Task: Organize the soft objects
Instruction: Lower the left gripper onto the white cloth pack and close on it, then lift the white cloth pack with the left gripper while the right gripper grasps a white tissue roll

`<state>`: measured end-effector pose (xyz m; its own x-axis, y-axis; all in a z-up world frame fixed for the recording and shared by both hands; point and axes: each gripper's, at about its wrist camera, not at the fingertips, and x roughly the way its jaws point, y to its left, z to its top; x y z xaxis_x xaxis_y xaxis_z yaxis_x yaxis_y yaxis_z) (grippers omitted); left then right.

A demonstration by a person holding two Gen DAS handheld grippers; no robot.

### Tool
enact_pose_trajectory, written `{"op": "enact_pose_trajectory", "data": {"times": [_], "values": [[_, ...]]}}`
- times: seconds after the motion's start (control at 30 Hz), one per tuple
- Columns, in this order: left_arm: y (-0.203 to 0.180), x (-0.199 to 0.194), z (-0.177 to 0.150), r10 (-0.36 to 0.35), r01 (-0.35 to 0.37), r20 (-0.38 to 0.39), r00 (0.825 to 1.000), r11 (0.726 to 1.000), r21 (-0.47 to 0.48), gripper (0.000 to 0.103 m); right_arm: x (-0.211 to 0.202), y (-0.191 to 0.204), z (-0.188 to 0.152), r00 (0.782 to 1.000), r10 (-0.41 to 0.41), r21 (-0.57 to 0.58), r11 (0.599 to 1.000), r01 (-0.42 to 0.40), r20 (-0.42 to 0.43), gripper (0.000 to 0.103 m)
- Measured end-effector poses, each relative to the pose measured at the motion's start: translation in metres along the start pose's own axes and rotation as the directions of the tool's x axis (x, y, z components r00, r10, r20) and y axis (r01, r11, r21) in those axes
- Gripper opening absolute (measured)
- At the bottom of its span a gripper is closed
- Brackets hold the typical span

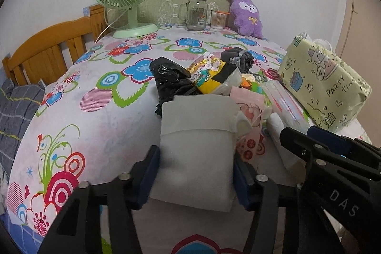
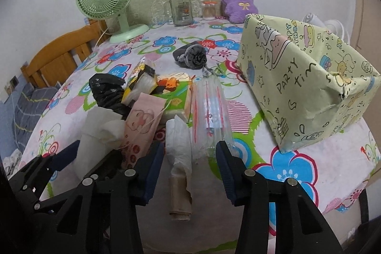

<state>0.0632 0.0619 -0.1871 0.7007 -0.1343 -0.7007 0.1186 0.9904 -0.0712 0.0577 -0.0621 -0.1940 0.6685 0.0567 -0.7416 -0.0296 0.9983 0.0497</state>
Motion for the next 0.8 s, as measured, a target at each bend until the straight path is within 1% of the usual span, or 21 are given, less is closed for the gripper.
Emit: {"op": "enact_pose_trajectory", "data": {"times": [0.03, 0.07, 0.17, 0.5, 0.57, 0.63, 0.7, 0.8], "values": [[0.000, 0.001, 0.001, -0.001, 0.001, 0.000, 1.000, 1.000, 0.002, 0.051, 0.000, 0.000, 0.001, 1.000, -0.002, 0.001, 1.000, 0.002, 0.002, 0.050], [-0.001, 0.001, 0.002, -0.001, 0.001, 0.003, 1.000, 1.000, 0.005, 0.046, -0.001, -0.001, 0.002, 1.000, -0.005, 0.000, 1.000, 0.005, 0.005, 0.050], [-0.002, 0.000, 0.005, 0.006, -0.007, 0.012, 1.000, 1.000, 0.011, 0.043, -0.003, 0.000, 0.005, 1.000, -0.013, -0.006, 1.000, 0.013, 0.018, 0.050], [-0.004, -0.008, -0.002, 0.008, -0.009, 0.015, 1.000, 1.000, 0.025, 0.041, -0.009, 0.003, -0.003, 1.000, 0.005, -0.014, 1.000, -0.005, 0.008, 0.050], [-0.004, -0.009, -0.007, 0.014, -0.015, 0.014, 1.000, 0.999, 0.033, 0.041, -0.008, 0.006, -0.007, 1.000, 0.002, -0.015, 1.000, -0.002, -0.002, 0.045], [-0.005, -0.009, -0.011, 0.030, -0.030, 0.016, 0.999, 0.999, 0.029, 0.040, -0.006, 0.008, -0.009, 1.000, 0.007, -0.016, 1.000, -0.007, -0.020, 0.039], [-0.007, -0.010, -0.013, 0.043, -0.044, 0.022, 0.999, 0.998, 0.035, 0.040, -0.004, 0.010, -0.011, 0.999, 0.020, -0.015, 1.000, -0.021, -0.032, 0.035], [-0.006, -0.011, -0.014, 0.043, -0.044, 0.023, 0.999, 0.998, 0.041, 0.040, -0.004, 0.012, -0.011, 0.999, 0.031, -0.020, 0.999, -0.032, -0.034, 0.030]]}}
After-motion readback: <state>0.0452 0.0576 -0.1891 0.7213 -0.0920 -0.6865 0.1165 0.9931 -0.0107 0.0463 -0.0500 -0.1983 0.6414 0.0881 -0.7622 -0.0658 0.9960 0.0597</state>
